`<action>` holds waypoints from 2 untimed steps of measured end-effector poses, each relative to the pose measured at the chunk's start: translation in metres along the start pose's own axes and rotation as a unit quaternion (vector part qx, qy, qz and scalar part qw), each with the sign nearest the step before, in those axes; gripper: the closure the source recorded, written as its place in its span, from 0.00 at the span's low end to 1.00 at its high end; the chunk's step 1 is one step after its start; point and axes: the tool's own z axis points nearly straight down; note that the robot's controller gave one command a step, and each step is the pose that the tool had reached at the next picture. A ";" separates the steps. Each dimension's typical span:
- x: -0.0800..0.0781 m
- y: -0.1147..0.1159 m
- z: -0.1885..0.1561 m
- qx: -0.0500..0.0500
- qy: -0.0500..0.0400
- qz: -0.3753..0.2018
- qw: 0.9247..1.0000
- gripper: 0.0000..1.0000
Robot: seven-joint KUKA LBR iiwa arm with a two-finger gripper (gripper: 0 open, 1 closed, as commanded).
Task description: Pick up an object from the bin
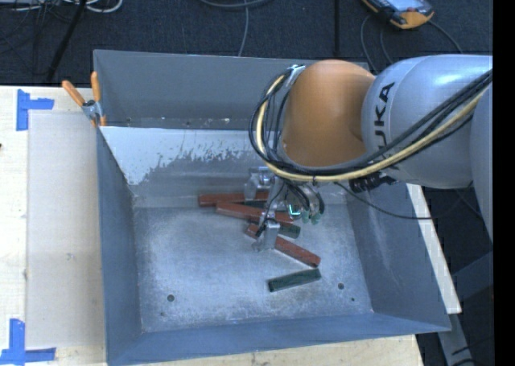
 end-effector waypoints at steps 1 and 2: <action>-0.002 0.000 -0.004 0.000 -0.004 0.001 1.000 0.00; -0.020 -0.031 0.067 -0.001 -0.006 0.050 0.999 0.00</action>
Offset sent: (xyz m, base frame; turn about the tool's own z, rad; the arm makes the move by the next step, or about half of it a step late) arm 0.0269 -0.0470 -0.1048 0.1523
